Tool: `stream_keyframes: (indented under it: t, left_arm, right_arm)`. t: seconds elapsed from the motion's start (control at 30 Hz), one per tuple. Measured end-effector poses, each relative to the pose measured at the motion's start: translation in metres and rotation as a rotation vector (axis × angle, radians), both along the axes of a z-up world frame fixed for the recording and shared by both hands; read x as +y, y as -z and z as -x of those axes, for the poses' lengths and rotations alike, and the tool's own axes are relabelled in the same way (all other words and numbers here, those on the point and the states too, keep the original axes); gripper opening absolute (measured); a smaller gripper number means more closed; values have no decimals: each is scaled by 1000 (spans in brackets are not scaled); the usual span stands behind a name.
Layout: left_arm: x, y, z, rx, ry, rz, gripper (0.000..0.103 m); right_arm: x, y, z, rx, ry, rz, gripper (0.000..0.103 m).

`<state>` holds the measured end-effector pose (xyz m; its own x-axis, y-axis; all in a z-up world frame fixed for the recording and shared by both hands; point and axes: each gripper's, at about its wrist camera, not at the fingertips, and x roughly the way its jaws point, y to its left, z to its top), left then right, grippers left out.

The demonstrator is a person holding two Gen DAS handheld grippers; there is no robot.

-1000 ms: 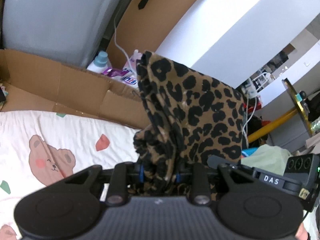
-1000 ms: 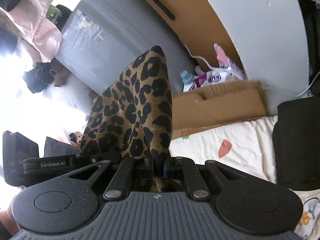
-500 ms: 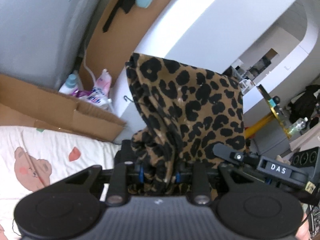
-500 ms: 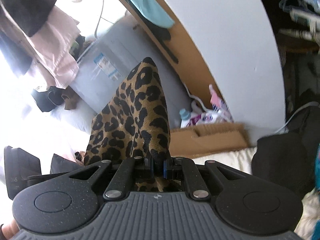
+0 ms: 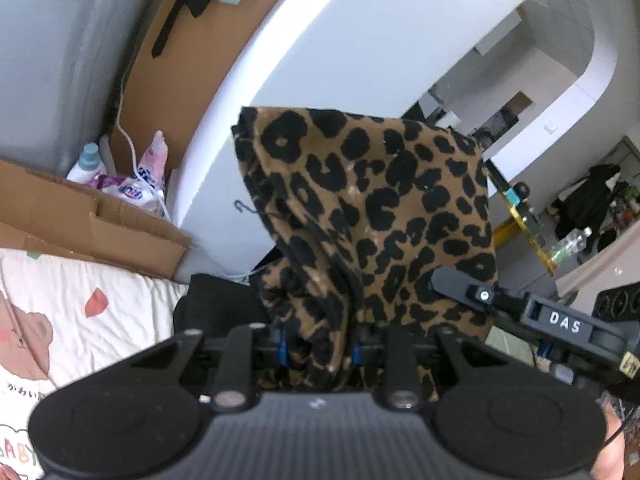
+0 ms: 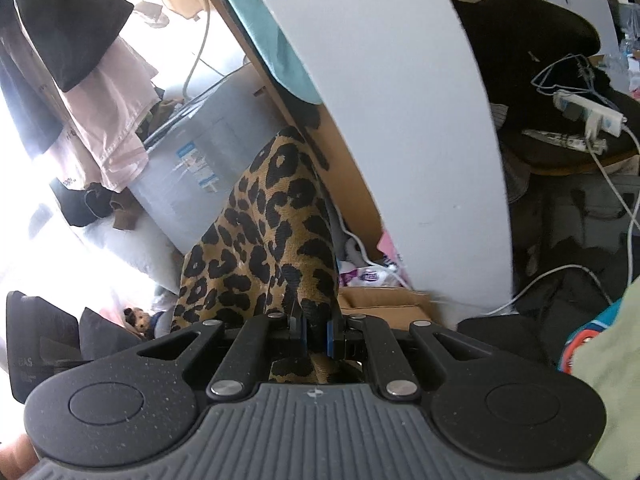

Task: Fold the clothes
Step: 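Raise the held skirt higher and carry it away from the duvet with both grippers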

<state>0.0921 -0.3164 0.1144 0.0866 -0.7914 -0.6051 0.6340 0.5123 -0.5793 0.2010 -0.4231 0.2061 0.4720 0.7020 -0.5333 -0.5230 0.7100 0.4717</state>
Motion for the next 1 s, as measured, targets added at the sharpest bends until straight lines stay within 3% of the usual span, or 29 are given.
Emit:
stream_keyframes:
  t: [0.2, 0.43, 1.0]
  left_arm:
    - [-17, 20, 17, 0, 7, -40, 29]
    - [-42, 68, 18, 23, 44, -76, 28]
    - [-94, 200, 5, 154, 143, -75, 28]
  right_arm:
    - [-23, 41, -7, 39, 19, -7, 8]
    - [-42, 100, -21, 71, 49, 7, 8]
    - [-66, 251, -68, 133, 200, 69, 8]
